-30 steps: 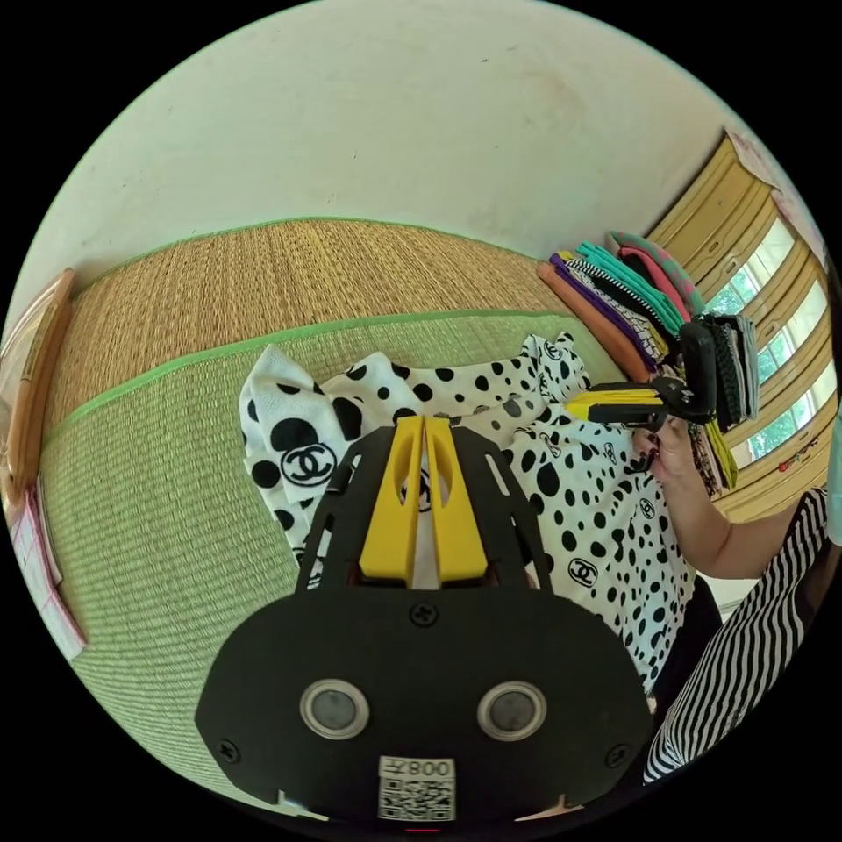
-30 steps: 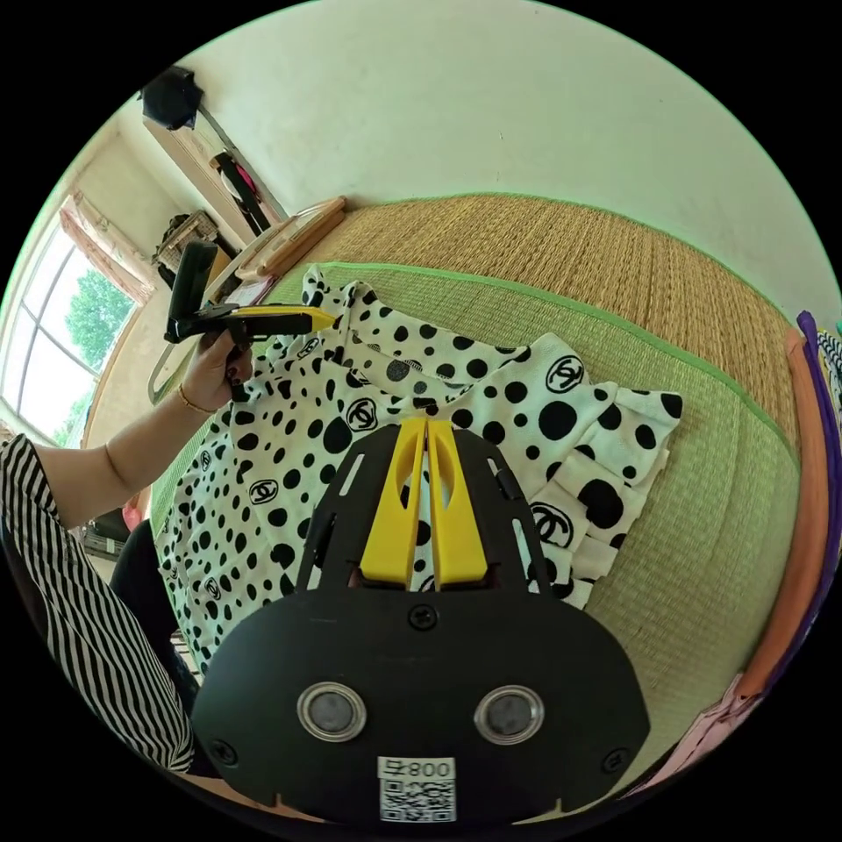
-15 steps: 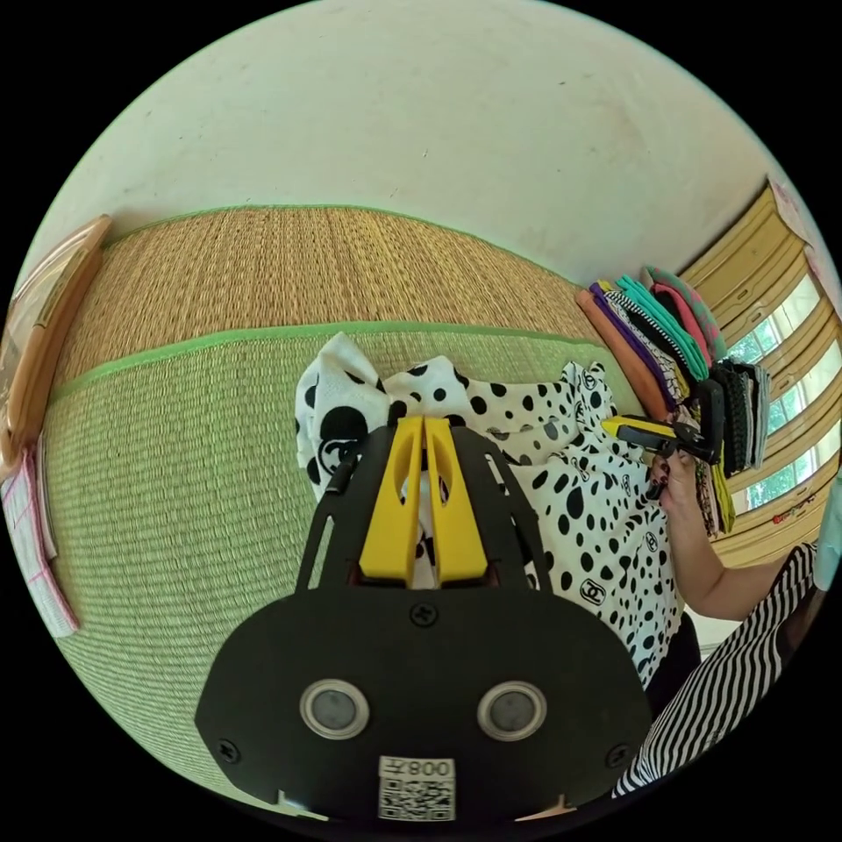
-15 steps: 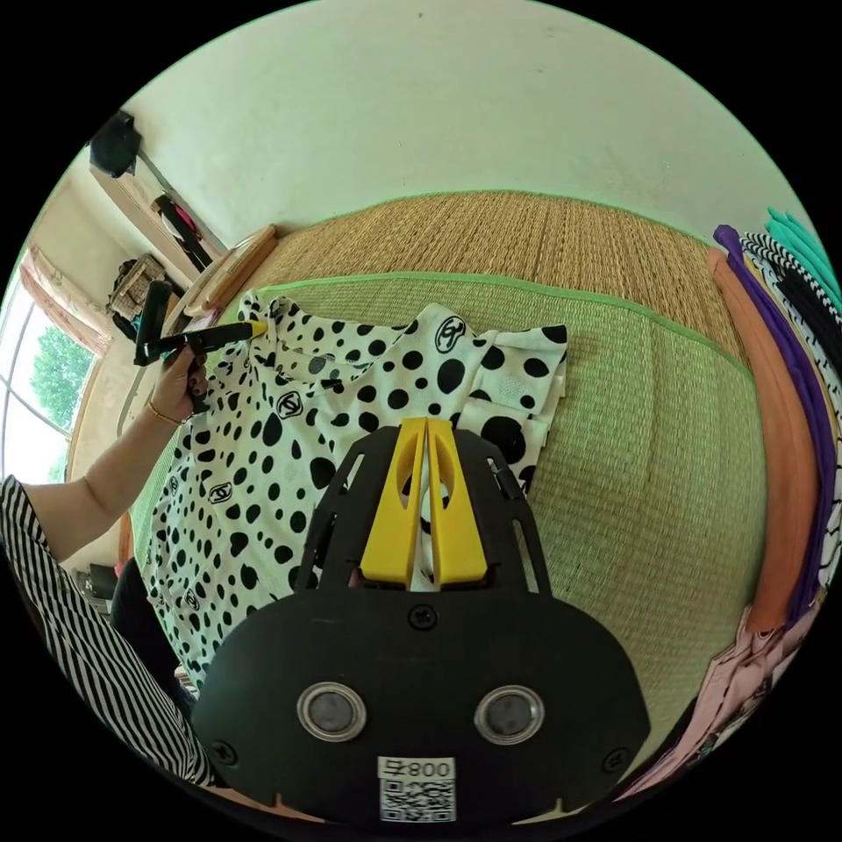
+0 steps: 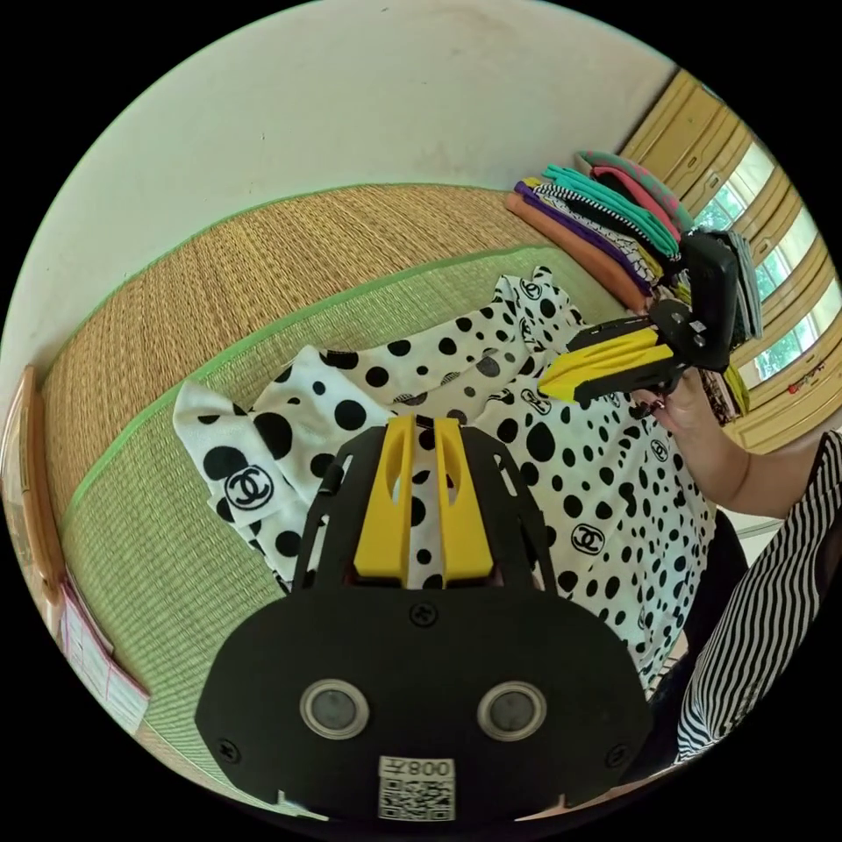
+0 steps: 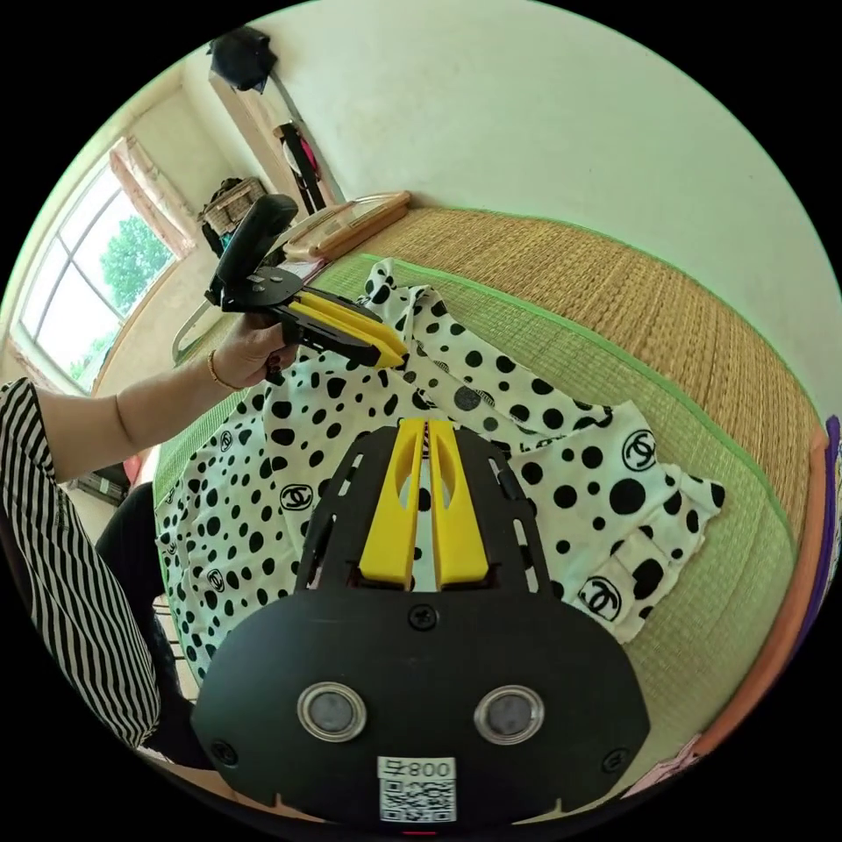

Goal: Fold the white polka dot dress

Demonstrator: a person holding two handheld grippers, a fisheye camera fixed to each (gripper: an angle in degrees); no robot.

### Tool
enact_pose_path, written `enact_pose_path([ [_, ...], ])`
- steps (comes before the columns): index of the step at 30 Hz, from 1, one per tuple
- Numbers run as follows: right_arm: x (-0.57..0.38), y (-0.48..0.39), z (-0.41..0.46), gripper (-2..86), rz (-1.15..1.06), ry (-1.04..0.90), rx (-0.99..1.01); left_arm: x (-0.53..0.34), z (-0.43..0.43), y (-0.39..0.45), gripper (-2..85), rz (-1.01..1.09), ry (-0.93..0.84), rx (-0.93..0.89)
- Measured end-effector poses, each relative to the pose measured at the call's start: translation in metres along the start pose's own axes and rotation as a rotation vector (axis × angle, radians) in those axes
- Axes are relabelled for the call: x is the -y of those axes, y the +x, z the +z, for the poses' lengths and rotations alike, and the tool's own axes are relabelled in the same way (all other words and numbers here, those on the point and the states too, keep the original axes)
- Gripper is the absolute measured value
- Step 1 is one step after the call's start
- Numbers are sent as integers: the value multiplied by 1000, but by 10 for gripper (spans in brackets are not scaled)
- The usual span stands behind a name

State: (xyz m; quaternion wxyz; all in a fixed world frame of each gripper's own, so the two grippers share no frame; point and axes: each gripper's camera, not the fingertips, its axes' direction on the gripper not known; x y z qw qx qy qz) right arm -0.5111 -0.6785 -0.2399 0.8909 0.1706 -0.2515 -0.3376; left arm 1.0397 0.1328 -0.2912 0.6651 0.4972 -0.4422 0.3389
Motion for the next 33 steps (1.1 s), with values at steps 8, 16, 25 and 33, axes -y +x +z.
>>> enact_pose_path([
  [8, 31, -32, 30, 55, -100, -100, -30, -3, -18, 8, 30, -2, 38, 69],
  [16, 30, -45, 18, 29, -88, -82, -22, -7, -37, 0, 7, -79, 84, 72],
  [25, 33, -75, 3, 3, -128, -70, -121, -17, -62, 31, 11, -14, 110, 64],
  [33, 37, -59, -12, 1, -77, -68, -89, -39, -78, 31, 19, -24, 100, 51],
])
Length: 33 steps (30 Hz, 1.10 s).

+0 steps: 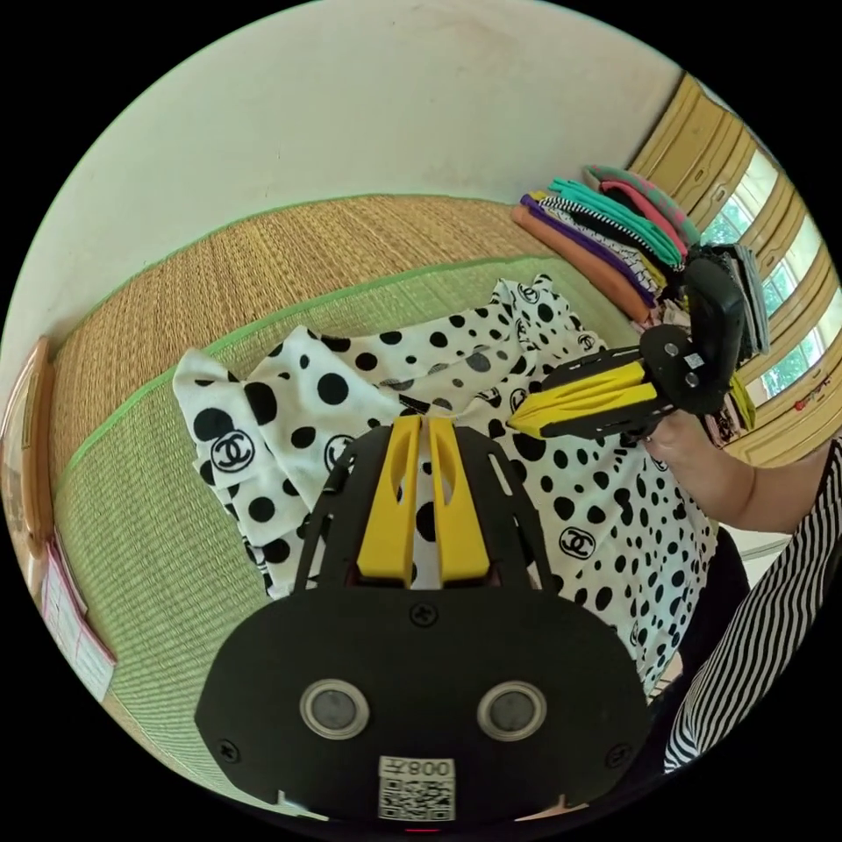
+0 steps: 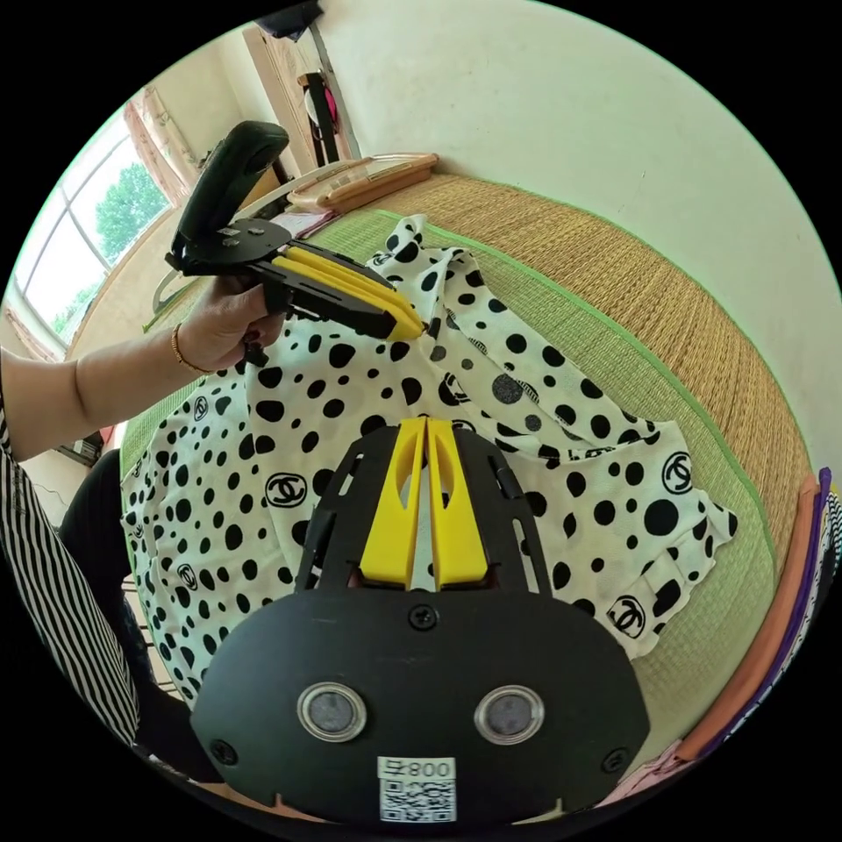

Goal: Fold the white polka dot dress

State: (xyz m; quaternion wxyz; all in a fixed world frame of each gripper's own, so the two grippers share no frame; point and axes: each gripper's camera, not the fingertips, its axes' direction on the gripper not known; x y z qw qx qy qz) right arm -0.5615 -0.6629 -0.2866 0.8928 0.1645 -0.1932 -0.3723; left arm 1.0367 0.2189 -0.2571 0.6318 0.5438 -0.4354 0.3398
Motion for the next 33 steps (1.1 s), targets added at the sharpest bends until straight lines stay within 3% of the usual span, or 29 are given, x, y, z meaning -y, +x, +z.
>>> enact_pose_path([
  [1, -1, 4, -6, 1, 14, 2, 11, -2, 5, -5, 20, -19, -60, -1],
  [4, -11, 16, -31, 1, 50, 29, 24, -22, -22, -15, 26, -59, 14, -46],
  [10, -83, 53, -92, 1, 207, 58, -14, -98, -88, -41, 34, -243, 105, 47],
  [14, -132, 84, -112, 1, 338, 19, -44, -144, -94, -60, 26, -347, 52, 68],
  [19, -157, 128, -127, 1, 438, 57, 72, -160, -103, -73, 13, -392, 66, 54],
  [25, -155, 125, -168, 1, 424, 69, -90, -171, -134, -64, 4, -357, 80, 104],
  [28, -169, 148, -159, 0, 481, 5, -56, -180, -122, -73, 3, -364, -16, 58],
  [33, -178, 157, -207, 1, 507, 133, -15, -193, -149, -71, 2, -377, 80, 9],
])
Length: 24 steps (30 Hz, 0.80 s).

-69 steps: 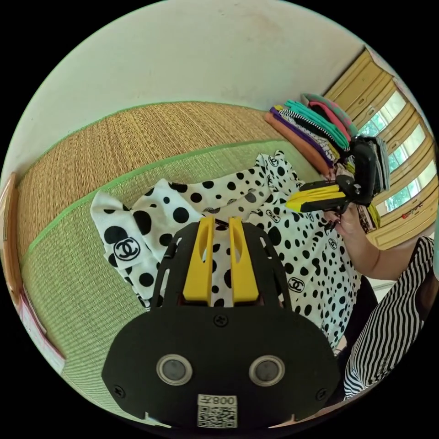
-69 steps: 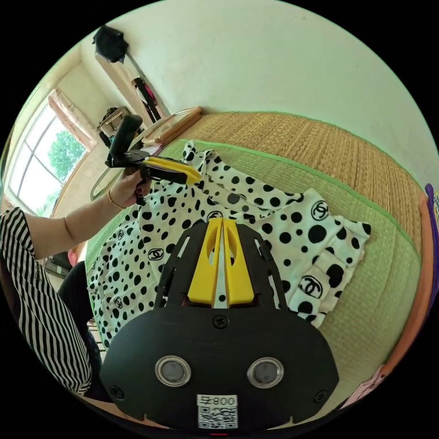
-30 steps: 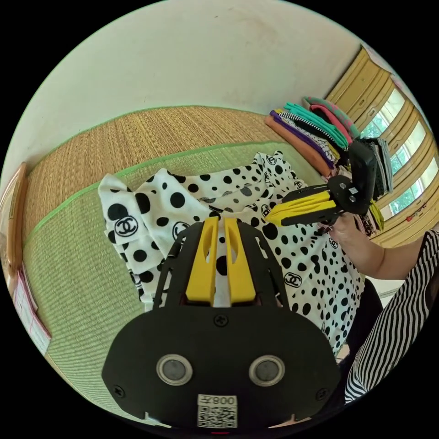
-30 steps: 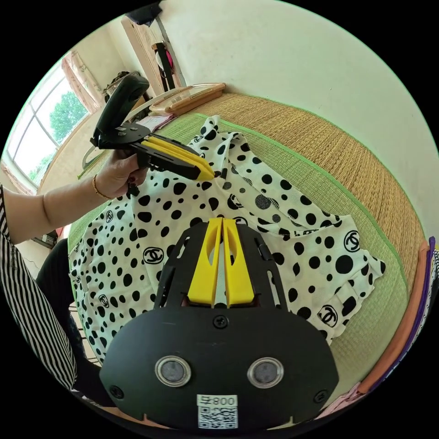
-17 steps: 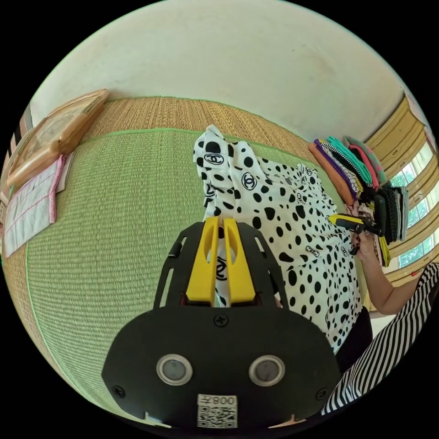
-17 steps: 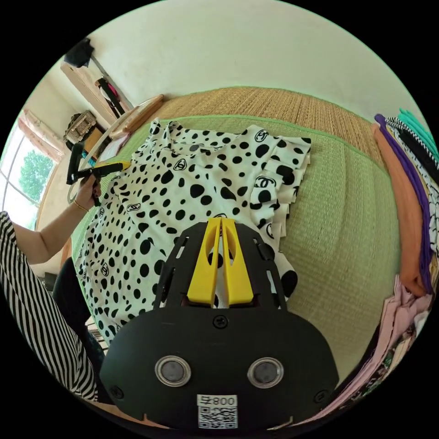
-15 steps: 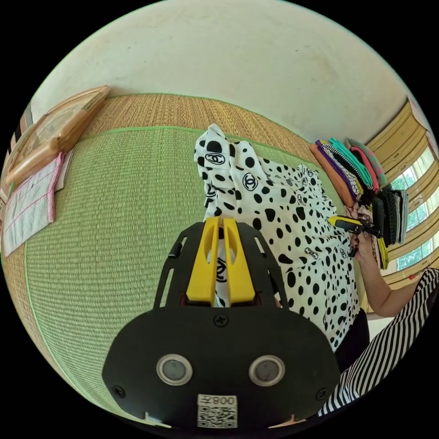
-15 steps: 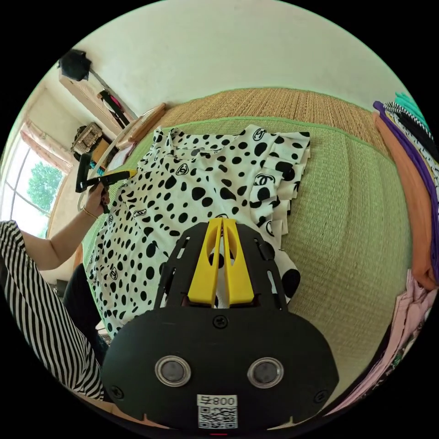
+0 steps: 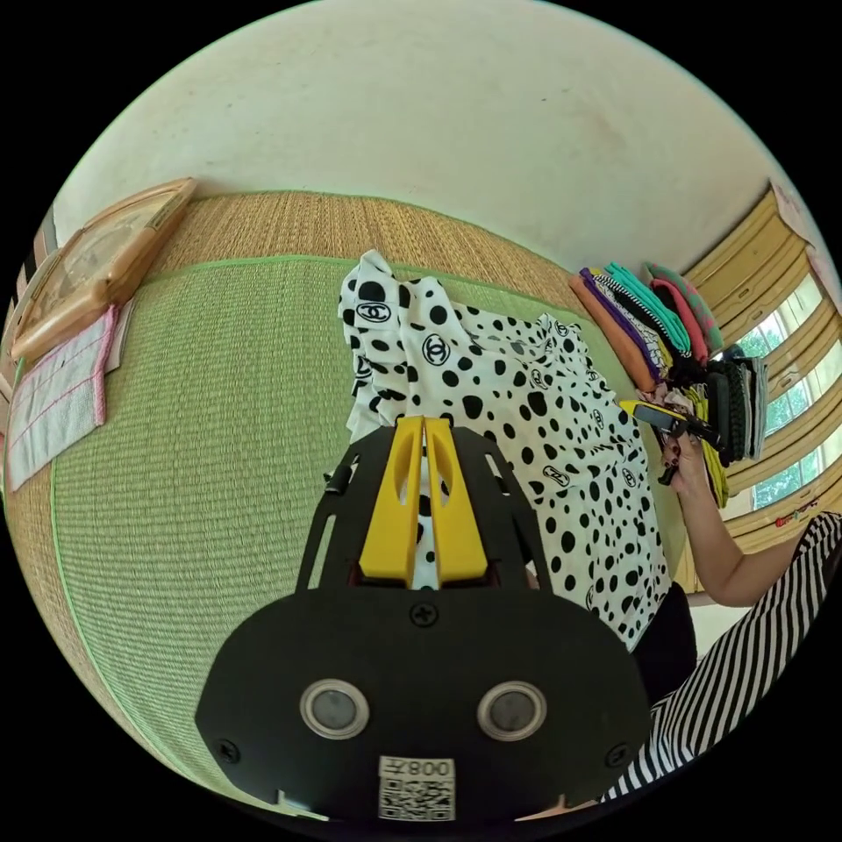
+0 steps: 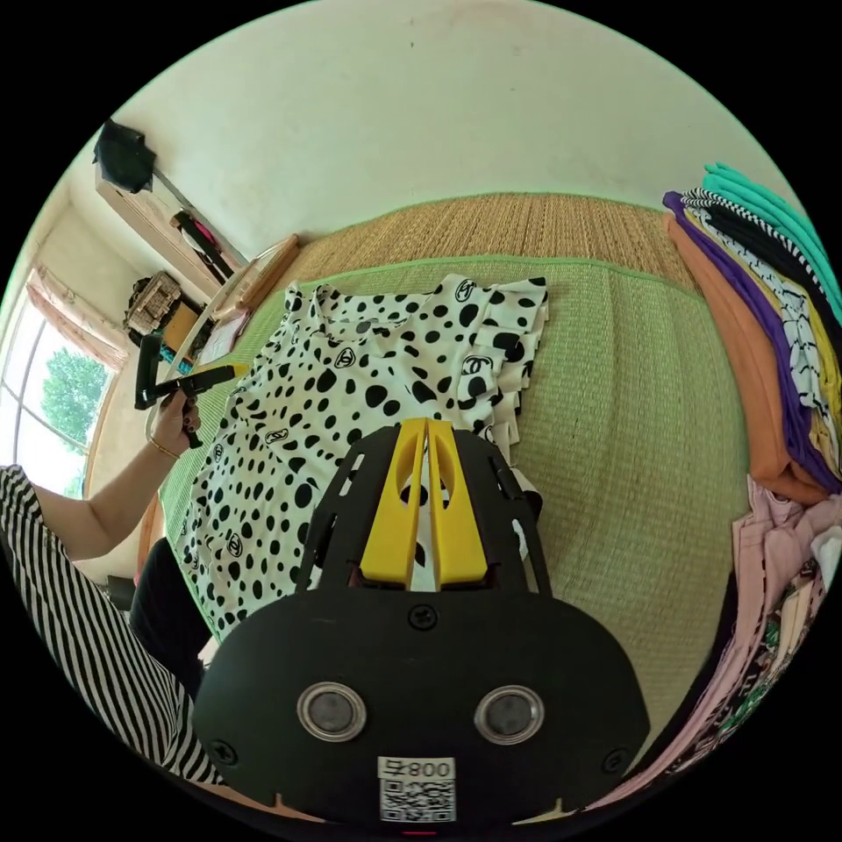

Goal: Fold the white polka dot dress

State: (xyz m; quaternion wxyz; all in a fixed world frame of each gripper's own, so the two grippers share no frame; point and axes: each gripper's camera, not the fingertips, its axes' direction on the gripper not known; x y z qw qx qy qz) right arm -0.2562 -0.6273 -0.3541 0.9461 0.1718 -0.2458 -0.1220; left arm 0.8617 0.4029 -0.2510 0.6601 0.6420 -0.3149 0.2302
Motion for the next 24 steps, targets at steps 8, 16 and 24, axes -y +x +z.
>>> enact_pose_path([
  [8, 0, 44, -15, 1, 79, -49, 44, -23, 1, -20, 2, -62, -115, -85],
  [16, -55, 54, -86, 7, 141, -69, 38, -79, -64, -44, 12, -137, -88, -167],
  [24, -86, 76, -108, 58, 249, -112, -18, -146, -99, -72, 68, -210, -176, -123],
])
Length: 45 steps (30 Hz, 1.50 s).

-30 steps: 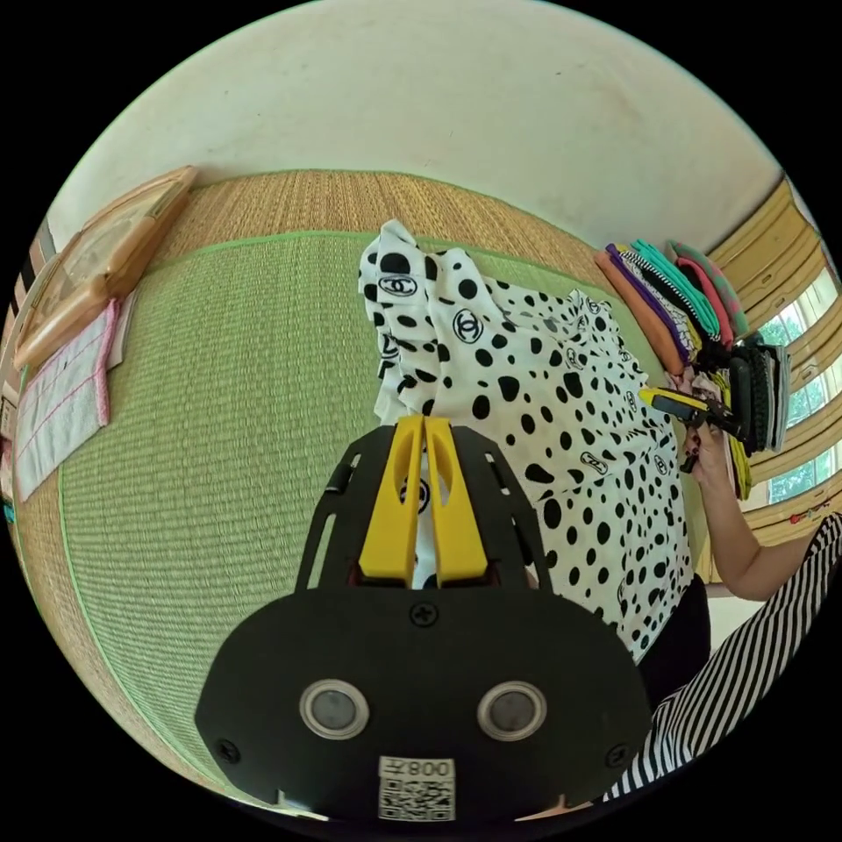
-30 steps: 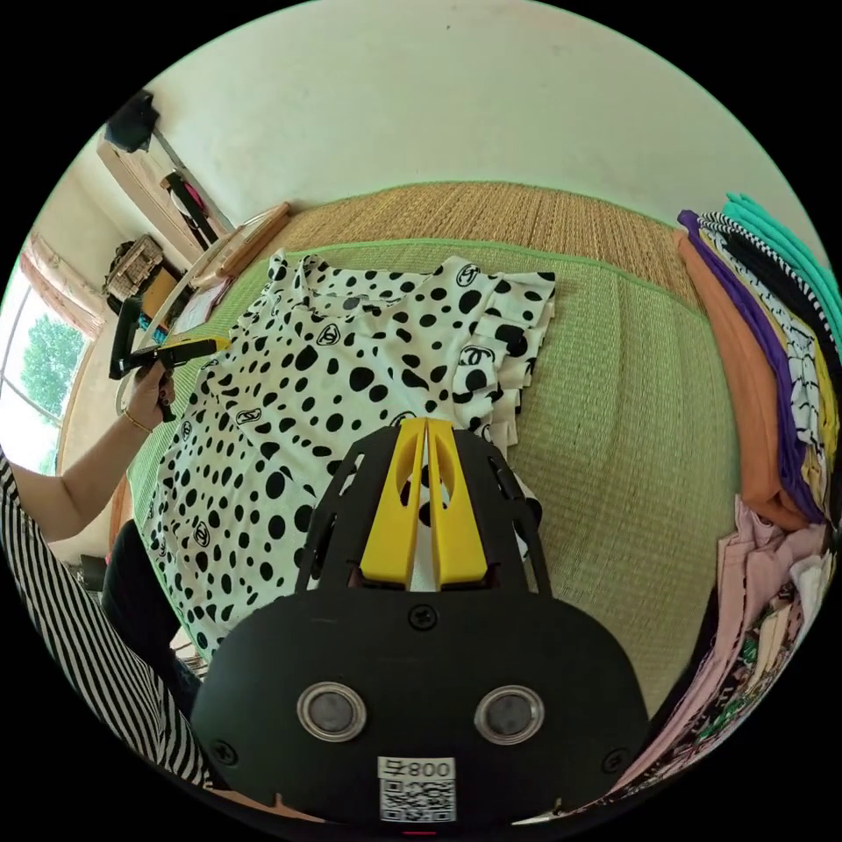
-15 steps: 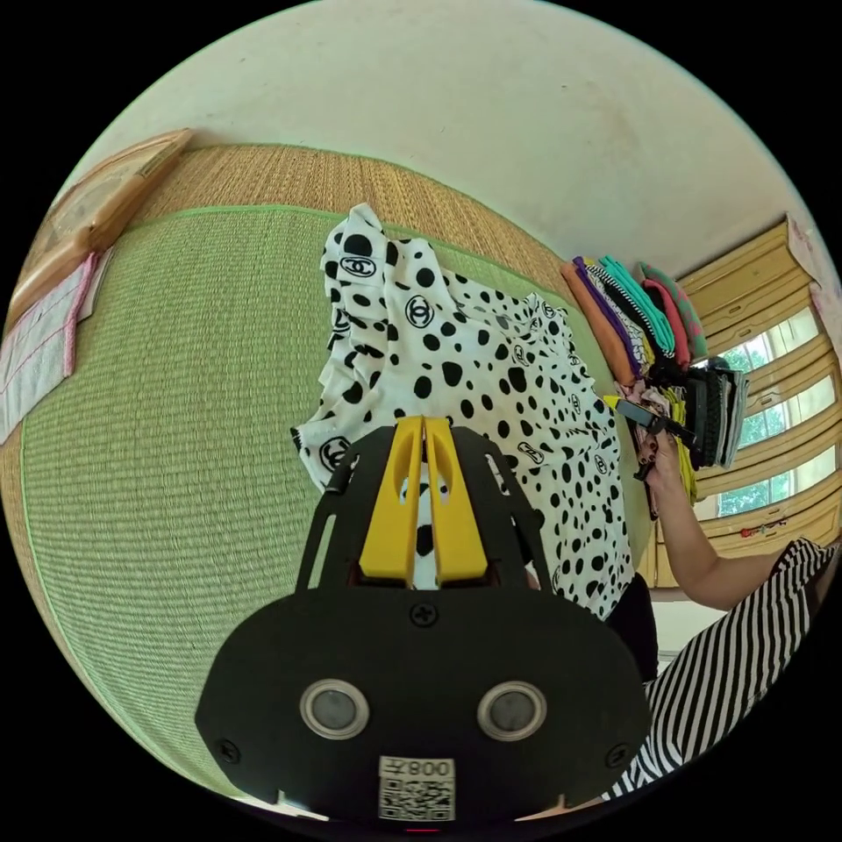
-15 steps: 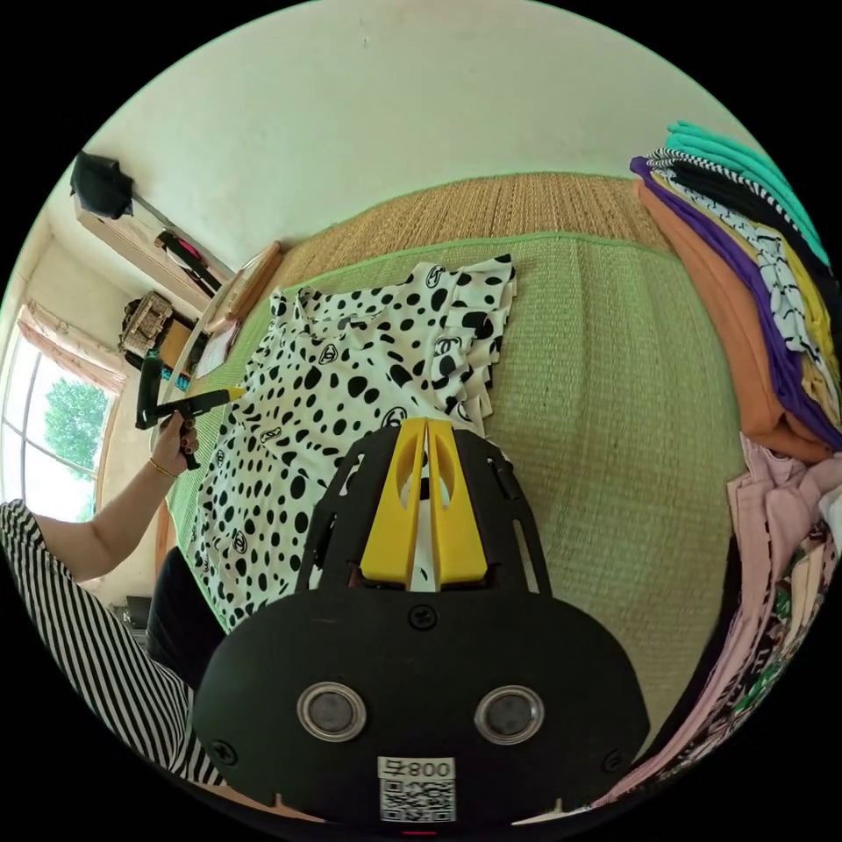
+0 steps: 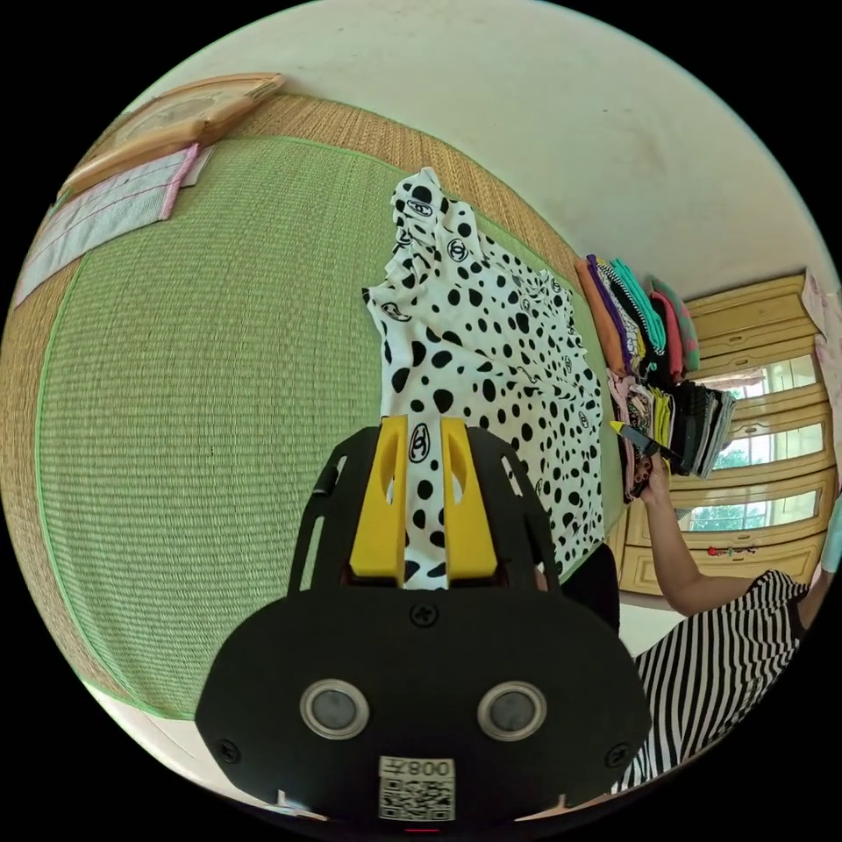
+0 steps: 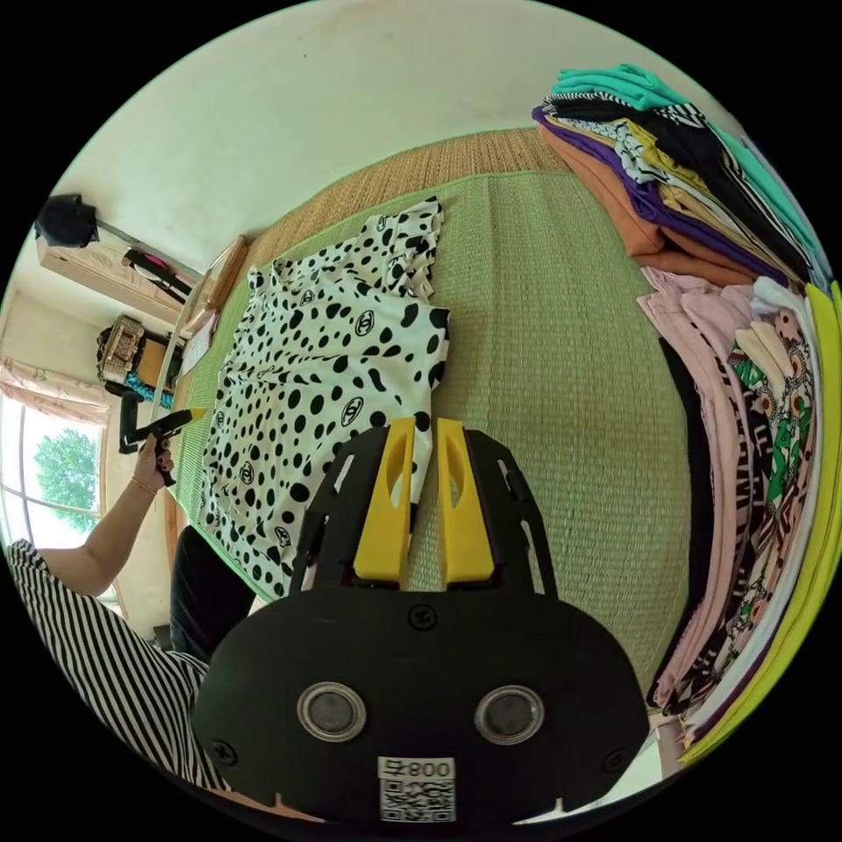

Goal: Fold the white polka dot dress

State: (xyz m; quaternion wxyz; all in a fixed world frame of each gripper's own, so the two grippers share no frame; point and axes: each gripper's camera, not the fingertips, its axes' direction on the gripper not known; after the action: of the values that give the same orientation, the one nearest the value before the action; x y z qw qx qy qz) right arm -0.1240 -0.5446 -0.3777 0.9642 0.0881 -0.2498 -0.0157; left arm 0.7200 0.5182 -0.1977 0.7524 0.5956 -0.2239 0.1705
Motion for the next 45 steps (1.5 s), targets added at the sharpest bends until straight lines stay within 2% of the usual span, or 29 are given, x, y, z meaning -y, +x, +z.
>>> enact_pose_path([
  [6, 49, 14, 4, 75, 44, -25, -10, 24, -1, -27, 78, -59, 2, 15],
  [10, 69, 15, 19, 70, 54, -82, -22, 30, -2, -41, 33, -79, -7, 91],
  [17, 65, 24, 2, 71, 76, -68, 44, -15, -37, -94, 40, -180, 60, -94],
  [22, 31, 15, -28, 78, 74, -93, 49, -54, -63, -104, 73, -183, 96, -163],
  [28, -39, 4, -47, 82, 113, -156, 86, -128, -76, -89, 93, -141, -4, -164],
  [36, -79, -14, -53, 39, 165, -194, 102, -174, -83, -80, 25, -131, -100, -76],
  [42, -85, -31, -67, 8, 108, -245, 39, -206, -122, -92, 16, -160, -49, -119],
  [45, -92, -28, -77, 6, 131, -244, 74, -225, -125, -109, 23, -219, -67, -158],
])
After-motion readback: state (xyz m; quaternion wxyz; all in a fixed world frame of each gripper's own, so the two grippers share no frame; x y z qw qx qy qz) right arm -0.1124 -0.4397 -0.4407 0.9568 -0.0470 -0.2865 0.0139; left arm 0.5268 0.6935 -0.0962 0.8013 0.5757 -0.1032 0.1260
